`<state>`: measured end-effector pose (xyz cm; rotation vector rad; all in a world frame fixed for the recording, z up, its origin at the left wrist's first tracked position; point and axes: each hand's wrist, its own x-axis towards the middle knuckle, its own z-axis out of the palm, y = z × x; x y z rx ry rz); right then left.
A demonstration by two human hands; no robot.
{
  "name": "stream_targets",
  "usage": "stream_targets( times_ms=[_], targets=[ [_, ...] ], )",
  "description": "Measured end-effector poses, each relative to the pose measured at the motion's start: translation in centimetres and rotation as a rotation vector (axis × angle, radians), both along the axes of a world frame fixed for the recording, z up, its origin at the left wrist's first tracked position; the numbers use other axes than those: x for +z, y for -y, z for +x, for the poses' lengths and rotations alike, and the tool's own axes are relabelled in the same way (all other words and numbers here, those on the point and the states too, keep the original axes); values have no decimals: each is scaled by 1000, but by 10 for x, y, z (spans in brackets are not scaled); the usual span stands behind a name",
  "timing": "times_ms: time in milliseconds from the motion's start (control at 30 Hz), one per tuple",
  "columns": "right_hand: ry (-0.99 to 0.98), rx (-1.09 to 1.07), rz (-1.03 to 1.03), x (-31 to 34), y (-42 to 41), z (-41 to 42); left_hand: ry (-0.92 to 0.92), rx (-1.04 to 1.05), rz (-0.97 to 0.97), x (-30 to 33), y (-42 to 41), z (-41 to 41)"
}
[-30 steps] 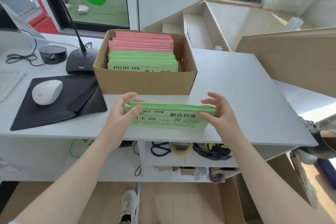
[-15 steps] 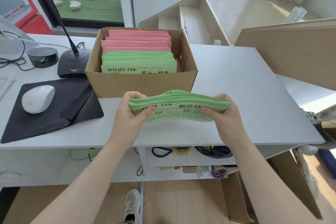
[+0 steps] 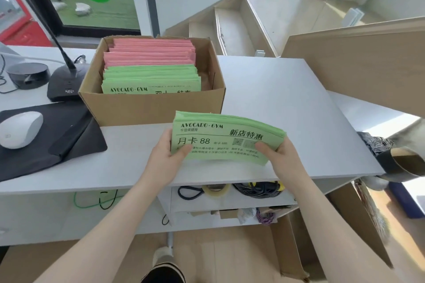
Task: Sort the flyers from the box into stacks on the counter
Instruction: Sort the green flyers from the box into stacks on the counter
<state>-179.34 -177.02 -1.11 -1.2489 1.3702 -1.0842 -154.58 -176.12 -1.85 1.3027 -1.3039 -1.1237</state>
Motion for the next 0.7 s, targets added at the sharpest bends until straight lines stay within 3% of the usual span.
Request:
stream_targets(
  times_ms=[133,400,500,700],
  targets=[
    [54,-180,-1,4,8,-27,-224,-100,41,20,15,-35],
    [182,-568,68,3,35,-81,-766,-91,411,9,79,-130],
    [197,-653,123,1,55,-102,-791,-73,449,1,108,-168],
    [444,-705,218,-7,117,-132,-893,86,431,-2,193,-239]
  ],
)
